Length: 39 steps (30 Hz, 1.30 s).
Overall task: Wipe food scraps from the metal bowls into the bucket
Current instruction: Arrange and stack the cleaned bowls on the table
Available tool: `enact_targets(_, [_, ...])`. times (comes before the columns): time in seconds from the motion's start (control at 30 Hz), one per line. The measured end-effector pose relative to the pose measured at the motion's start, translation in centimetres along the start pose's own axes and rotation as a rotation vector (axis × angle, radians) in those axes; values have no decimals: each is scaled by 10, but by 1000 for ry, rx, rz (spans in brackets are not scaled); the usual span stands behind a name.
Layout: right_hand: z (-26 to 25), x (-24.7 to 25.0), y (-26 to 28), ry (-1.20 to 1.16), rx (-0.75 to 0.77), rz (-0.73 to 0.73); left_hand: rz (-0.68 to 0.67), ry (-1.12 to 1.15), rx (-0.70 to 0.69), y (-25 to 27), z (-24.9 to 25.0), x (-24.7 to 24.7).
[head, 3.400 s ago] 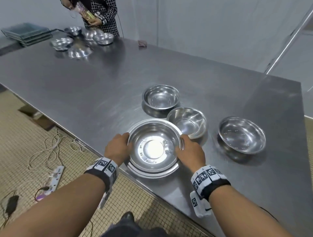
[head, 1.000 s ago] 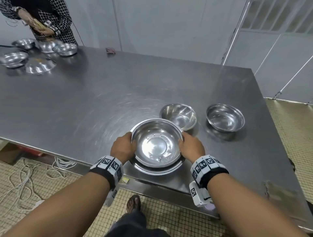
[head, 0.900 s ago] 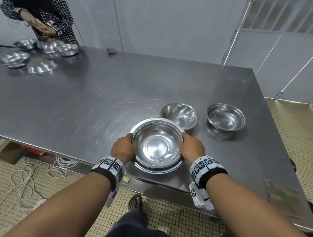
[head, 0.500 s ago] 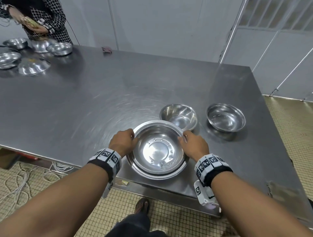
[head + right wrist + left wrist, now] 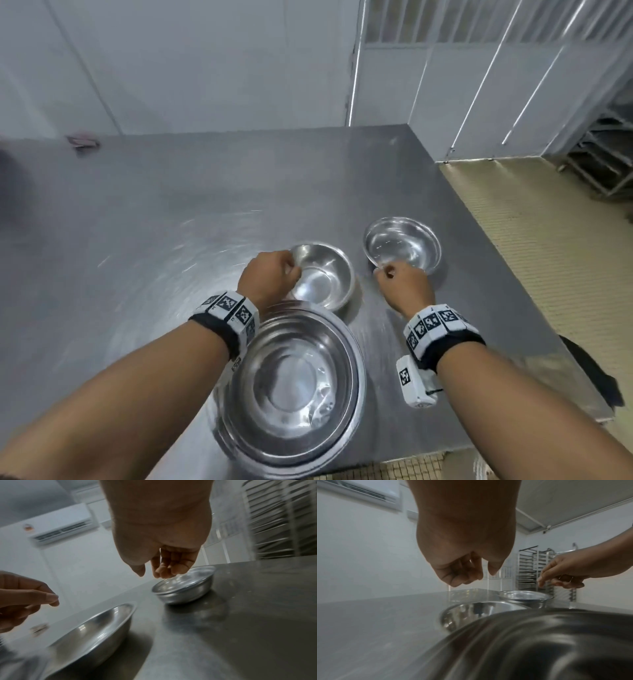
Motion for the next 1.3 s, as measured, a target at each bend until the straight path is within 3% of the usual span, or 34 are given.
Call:
enact_targets(0.13, [33,30,-22,-35,-169,173,-37,-15,-167,-58,45,-17])
enact_targets(0.33, [78,48,-46,-110,-370,307,-145,-18,-281,-127,90,-61])
enact_targets(0.5, [107,40,-61,-221,-476,286,-227,23,-206,-163,119,-94])
enact_targets(0.73, [114,29,-70,-390,-475,269,-359,107,-96,-180,129,-121])
enact_targets(0.87, [104,38,-61,-472,-415,257,-318,248,-97,-177,131,-112])
enact_targets(1.1, [51,76,-57,-559,-227,227,-191,439,-71,-151,117,-39])
enact_targets(1.3, [-4,72,-29,-535,-77,98,-66,465,43,-85,70,22])
Point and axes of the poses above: each hand's wrist, its own y-axis away from the middle knuckle, its own x-axis out of the back of the hand, z = x × y, the point moved 6 cm from there along -y, towards the middle knuckle, and after that the axes turned 14 degrees about -y, right-handed, at the moved point
